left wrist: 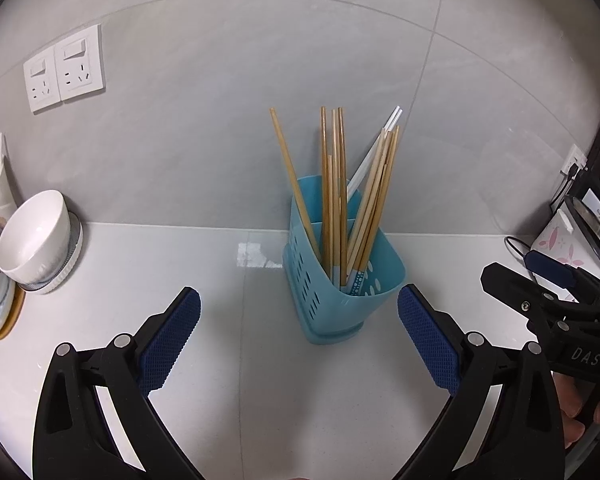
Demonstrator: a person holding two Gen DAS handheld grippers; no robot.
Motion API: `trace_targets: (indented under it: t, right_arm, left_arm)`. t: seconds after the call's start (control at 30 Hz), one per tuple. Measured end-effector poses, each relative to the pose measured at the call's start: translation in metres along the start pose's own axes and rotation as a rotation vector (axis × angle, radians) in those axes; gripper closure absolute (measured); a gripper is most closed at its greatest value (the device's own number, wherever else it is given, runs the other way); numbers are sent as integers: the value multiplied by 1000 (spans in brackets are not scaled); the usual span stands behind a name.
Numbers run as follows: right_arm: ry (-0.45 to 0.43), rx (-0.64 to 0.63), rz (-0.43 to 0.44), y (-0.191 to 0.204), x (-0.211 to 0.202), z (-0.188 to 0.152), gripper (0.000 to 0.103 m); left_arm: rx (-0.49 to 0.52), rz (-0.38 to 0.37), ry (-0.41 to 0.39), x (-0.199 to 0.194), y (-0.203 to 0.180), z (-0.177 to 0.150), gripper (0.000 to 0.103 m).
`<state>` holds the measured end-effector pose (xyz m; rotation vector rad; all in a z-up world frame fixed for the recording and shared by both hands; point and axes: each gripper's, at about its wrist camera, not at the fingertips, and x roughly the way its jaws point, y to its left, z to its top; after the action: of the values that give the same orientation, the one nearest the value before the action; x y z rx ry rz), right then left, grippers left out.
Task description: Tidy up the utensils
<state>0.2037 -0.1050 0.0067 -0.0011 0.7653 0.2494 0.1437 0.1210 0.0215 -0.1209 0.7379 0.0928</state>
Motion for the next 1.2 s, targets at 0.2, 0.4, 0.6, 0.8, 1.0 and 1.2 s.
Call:
trace_targets:
  t: [0.2, 0.4, 0.6, 0.8, 1.0, 1.2]
  right_arm:
    - [1, 0, 0, 0, 0, 0, 8]
    - [2, 0, -1, 0, 1, 0, 8]
    - [5, -2, -3, -1, 3, -1, 8]
    - [7, -1, -1, -1, 3, -1, 8]
    - [7, -2, -2, -2, 4, -3, 8]
    - [7, -2, -4, -2, 3, -3, 8]
  left_arm:
    - [1, 2, 1, 1, -1, -1, 6]
    - [0, 2, 2, 1, -1, -1, 6]
    - [0, 2, 4, 1, -1, -1, 6]
    - [-5, -3, 5, 1, -1, -1, 6]
    - [5, 4, -2, 1, -1, -1, 6]
    - [25, 12, 1, 2, -3, -2, 6]
